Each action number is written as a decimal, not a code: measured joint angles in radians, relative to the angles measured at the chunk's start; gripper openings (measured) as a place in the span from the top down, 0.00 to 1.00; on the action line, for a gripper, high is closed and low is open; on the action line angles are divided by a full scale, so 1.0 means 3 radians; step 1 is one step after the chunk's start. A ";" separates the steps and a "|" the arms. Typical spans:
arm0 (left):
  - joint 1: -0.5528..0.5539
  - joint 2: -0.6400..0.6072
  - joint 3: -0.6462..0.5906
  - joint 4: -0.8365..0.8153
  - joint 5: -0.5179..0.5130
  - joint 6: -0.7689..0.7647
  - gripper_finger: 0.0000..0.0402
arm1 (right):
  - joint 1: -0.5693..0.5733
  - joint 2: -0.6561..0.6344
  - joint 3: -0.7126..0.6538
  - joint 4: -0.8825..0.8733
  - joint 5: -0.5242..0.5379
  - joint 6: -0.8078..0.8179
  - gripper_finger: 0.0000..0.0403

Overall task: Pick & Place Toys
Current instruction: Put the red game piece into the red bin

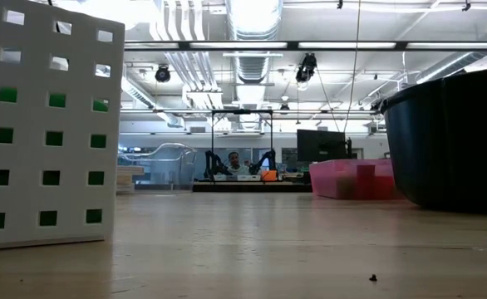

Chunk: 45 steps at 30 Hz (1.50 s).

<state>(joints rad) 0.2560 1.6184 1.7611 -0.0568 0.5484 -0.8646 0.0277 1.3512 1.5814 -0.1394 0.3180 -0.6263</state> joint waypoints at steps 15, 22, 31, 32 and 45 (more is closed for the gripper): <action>0.0046 -0.0551 0.0004 -0.2019 -0.1067 0.0570 0.10 | -0.0680 -0.0584 0.0002 -0.1254 0.0136 0.2306 0.68; -0.0038 -0.0838 0.0003 -0.3076 -0.2022 0.0527 0.09 | -0.1565 -0.0609 -0.0277 -0.2669 -0.0369 0.3329 0.68; -0.0188 -0.0889 0.0000 -0.3636 -0.2525 0.0183 0.09 | -0.2254 -0.0631 -0.1247 -0.2813 -0.1251 0.3415 0.68; -0.0203 -0.0889 0.0000 -0.3659 -0.2534 0.0179 0.09 | -0.2294 -0.0615 -0.1352 -0.2816 -0.1263 0.3444 0.68; -0.0218 -0.0888 0.0000 -0.3934 -0.2735 -0.0087 0.09 | -0.2421 0.0073 -0.2115 -0.2363 -0.1245 0.3820 0.68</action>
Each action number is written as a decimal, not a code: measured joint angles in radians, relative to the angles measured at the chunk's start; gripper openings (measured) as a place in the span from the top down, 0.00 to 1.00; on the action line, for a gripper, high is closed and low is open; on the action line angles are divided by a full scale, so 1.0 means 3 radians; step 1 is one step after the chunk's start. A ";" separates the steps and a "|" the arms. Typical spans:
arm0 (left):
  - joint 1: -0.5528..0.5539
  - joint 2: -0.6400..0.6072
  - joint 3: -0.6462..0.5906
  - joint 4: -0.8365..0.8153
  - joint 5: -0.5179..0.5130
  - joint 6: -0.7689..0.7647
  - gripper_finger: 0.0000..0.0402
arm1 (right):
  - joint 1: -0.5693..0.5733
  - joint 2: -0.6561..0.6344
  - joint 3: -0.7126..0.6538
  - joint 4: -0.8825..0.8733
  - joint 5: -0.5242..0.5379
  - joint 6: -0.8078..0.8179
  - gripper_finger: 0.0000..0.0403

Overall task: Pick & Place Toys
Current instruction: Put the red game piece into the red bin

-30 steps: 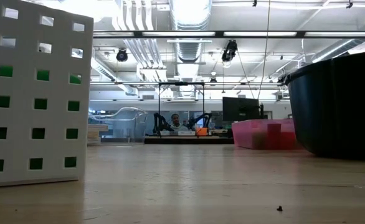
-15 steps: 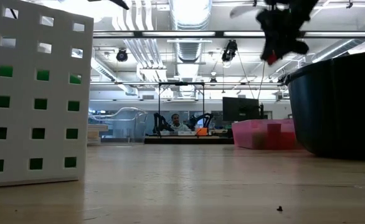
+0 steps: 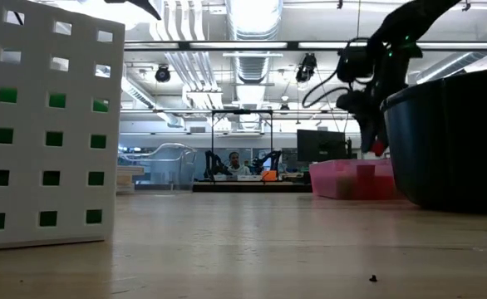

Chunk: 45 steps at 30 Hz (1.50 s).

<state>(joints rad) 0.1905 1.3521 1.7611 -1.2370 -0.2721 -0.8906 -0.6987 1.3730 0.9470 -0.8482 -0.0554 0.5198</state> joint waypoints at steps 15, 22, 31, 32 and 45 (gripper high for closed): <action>0.0003 0.0000 0.0000 -0.0305 -0.0019 -0.0188 0.09 | 0.0000 0.0233 -0.0161 0.0273 0.0003 -0.0086 0.68; 0.0004 0.0000 0.0000 -0.0305 -0.0021 -0.0174 0.09 | 0.0000 0.0278 -0.0342 0.0402 -0.0023 -0.0084 0.68; 0.0004 0.0000 0.0000 -0.0305 -0.0029 -0.0175 0.09 | -0.0003 0.0283 -0.0409 0.0457 -0.0070 -0.0084 0.68; 0.0004 0.0000 0.0000 -0.0305 -0.0029 -0.0175 0.09 | -0.0002 0.0276 -0.0409 0.0459 -0.0070 -0.0084 0.68; 0.0005 0.0000 0.0000 -0.0305 -0.0028 -0.0175 0.09 | 0.0000 0.0251 -0.0409 0.0479 -0.0113 -0.0240 0.66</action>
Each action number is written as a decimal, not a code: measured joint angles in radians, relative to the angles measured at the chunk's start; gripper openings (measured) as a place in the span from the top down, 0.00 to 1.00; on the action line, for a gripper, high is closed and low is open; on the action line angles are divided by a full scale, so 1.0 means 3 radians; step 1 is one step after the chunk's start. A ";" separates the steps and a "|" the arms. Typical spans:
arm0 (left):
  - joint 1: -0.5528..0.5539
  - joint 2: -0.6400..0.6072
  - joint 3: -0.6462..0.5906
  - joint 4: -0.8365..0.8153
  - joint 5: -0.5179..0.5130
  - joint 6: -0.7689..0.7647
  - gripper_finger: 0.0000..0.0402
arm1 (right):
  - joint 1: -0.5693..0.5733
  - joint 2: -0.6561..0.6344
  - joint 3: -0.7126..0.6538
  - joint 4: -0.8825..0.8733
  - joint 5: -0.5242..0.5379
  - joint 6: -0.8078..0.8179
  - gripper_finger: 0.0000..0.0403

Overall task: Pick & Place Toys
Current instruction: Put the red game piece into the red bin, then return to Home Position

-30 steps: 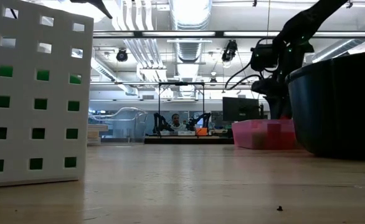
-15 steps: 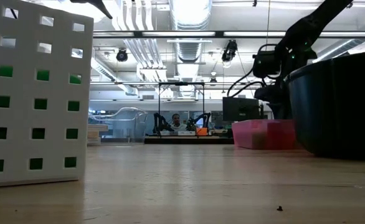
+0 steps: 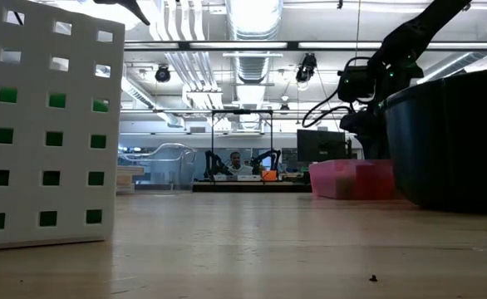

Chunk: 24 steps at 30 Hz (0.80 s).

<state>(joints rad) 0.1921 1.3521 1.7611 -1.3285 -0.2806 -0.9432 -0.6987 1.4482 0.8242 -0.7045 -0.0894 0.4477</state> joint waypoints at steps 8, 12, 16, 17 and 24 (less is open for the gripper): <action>0.0000 0.0000 0.0000 0.0000 0.0001 0.0000 0.09 | 0.0000 -0.0005 0.0000 0.0002 -0.0004 0.0005 0.27; 0.0000 0.0000 0.0000 0.0000 0.0011 0.0000 0.09 | 0.0001 -0.0005 0.0020 -0.0005 -0.0004 0.0010 0.16; 0.0000 0.0001 0.0000 0.0000 0.0011 0.0001 0.09 | 0.0001 -0.0006 0.0073 -0.0039 0.0004 0.0016 0.11; 0.0000 0.0001 0.0000 0.0000 0.0012 0.0001 0.09 | 0.0001 -0.0010 0.0086 -0.0052 0.0007 0.0016 0.11; 0.0000 0.0001 0.0000 -0.0001 0.0013 0.0040 0.09 | 0.0001 -0.0140 0.0109 -0.0081 0.0034 0.0015 0.10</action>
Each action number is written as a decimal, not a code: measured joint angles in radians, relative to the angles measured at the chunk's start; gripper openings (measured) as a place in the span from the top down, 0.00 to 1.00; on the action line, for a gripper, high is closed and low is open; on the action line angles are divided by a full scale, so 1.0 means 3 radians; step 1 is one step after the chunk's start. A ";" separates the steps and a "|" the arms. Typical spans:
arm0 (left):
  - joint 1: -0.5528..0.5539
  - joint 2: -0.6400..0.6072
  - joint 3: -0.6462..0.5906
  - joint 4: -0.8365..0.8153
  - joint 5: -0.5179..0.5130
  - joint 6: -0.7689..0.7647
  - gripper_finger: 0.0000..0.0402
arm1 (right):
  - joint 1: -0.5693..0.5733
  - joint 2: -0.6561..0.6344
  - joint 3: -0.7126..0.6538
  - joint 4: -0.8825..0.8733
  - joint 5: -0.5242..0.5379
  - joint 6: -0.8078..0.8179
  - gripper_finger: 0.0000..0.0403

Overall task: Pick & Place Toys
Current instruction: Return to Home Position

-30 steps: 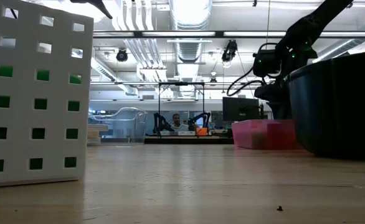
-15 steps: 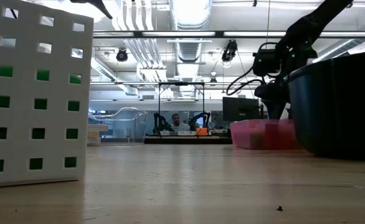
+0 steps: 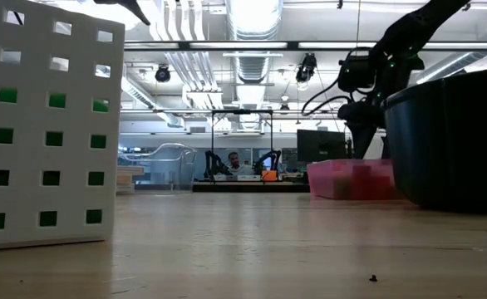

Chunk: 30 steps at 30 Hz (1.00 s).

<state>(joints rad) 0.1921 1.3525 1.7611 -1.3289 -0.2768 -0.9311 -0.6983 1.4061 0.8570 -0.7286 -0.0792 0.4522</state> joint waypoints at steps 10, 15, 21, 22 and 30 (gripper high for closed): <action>-0.0005 0.0000 0.0000 0.0011 -0.0003 0.0307 0.17 | 0.0000 -0.0386 -0.0001 -0.0094 0.0012 -0.0026 0.14; -0.0070 0.0000 0.0000 0.0000 -0.0016 0.0394 0.39 | 0.0023 -0.0772 -0.0001 -0.0102 -0.0080 -0.0042 0.28; -0.0184 0.0000 0.0000 -0.0010 -0.0065 0.0579 0.79 | 0.0023 -0.1294 -0.0001 -0.0102 -0.0467 -0.0114 0.55; -0.0207 0.0000 0.0000 -0.0009 -0.0074 0.0591 0.86 | 0.0023 -0.1375 -0.0001 -0.0104 -0.0526 -0.0141 0.59; -0.0553 -0.0001 0.0000 0.0038 -0.0681 0.0831 0.98 | 0.0212 -0.1994 -0.0003 -0.0060 -0.0637 -0.0228 0.95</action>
<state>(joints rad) 0.0263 1.3521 1.7611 -1.3174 -0.4810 -0.6818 -0.6346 0.8078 0.8562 -0.7466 -0.2703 0.3839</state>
